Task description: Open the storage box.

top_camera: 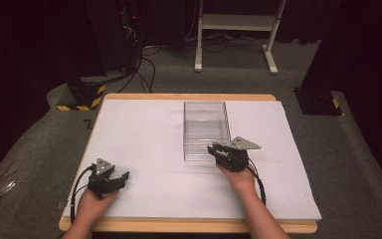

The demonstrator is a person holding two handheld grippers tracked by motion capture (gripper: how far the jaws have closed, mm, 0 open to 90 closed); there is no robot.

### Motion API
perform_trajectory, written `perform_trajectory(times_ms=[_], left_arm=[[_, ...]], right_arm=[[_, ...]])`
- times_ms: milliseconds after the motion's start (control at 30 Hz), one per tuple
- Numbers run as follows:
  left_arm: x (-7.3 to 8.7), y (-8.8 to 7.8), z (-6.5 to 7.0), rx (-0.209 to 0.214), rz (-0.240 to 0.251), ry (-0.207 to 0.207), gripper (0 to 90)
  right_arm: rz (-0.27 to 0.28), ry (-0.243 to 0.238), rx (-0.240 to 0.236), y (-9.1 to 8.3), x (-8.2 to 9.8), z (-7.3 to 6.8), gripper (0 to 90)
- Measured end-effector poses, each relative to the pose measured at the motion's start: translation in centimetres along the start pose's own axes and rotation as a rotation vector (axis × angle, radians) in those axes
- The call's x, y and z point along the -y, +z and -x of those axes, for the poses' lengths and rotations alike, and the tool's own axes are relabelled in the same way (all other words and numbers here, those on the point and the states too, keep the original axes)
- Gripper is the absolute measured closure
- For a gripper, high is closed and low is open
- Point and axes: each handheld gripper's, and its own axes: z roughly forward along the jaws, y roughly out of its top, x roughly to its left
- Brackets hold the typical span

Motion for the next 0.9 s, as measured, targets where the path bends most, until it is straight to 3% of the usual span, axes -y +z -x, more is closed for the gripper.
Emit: perform_trajectory(times_ms=[900], left_arm=[[0.0,0.0,0.0,0.000,0.001,0.000,35.6]], right_arm=[[0.002,-0.004,-0.052,-2.5,1.3,-1.2,75.8]])
